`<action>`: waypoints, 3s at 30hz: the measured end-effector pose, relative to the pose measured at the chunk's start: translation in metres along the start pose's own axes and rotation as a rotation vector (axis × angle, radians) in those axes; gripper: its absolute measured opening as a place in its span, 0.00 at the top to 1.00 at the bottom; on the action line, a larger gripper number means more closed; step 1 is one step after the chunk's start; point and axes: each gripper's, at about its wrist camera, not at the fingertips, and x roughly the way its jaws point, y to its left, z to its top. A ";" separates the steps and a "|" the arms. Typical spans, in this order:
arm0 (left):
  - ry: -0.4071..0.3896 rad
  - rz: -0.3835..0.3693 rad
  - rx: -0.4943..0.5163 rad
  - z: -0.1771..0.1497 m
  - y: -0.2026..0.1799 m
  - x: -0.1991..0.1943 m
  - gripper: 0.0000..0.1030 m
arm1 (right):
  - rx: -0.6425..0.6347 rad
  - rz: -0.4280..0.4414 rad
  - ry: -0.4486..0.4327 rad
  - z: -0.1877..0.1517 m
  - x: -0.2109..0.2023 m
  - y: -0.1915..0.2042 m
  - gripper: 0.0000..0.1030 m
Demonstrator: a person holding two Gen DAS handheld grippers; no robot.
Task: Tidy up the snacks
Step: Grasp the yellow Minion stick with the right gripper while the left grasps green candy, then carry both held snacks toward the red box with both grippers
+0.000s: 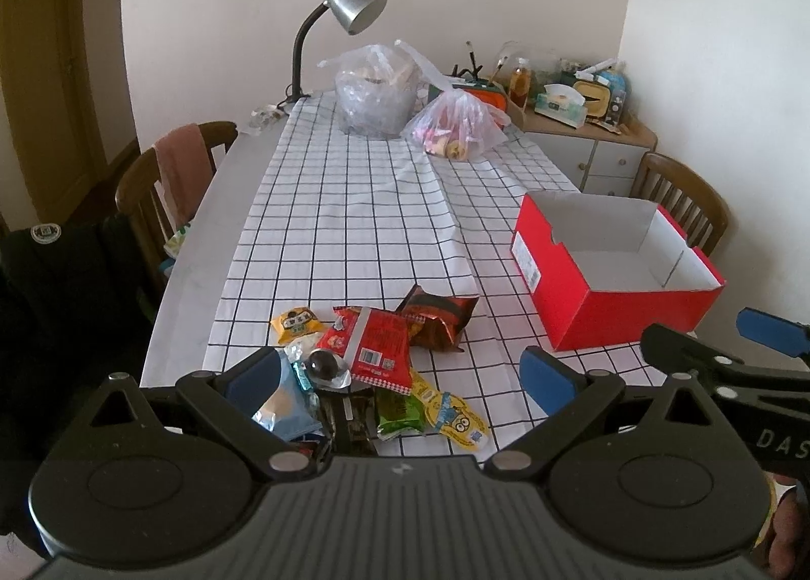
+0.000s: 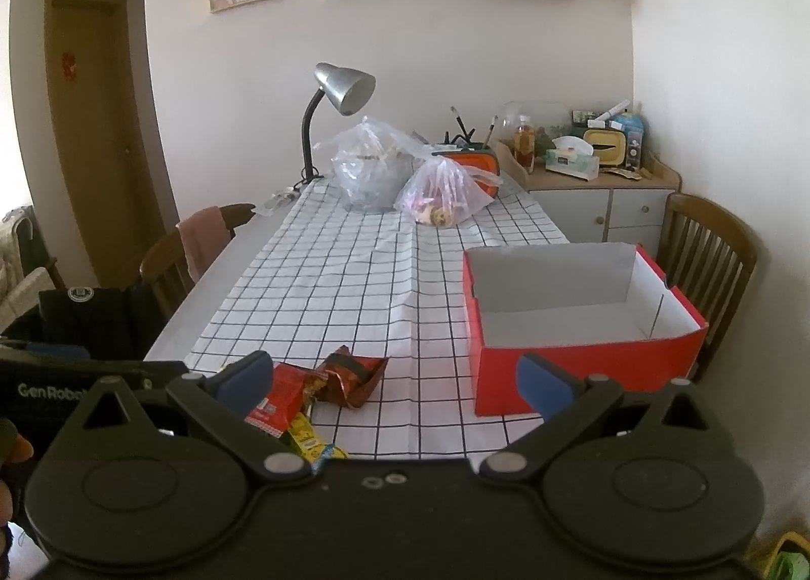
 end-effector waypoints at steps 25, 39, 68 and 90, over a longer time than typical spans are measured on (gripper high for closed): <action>0.186 0.147 -0.184 0.009 0.062 0.105 0.02 | -0.264 0.258 0.317 -0.045 0.150 0.009 0.12; 0.325 0.148 -0.256 0.007 0.074 0.157 0.28 | -0.368 0.388 0.515 -0.069 0.207 0.027 0.29; 0.454 0.017 -0.485 0.004 0.107 0.198 0.71 | -0.309 0.419 0.557 -0.071 0.224 0.034 0.50; 0.417 -0.008 -0.459 -0.009 0.113 0.165 0.72 | -0.210 0.295 0.500 -0.061 0.165 0.012 0.50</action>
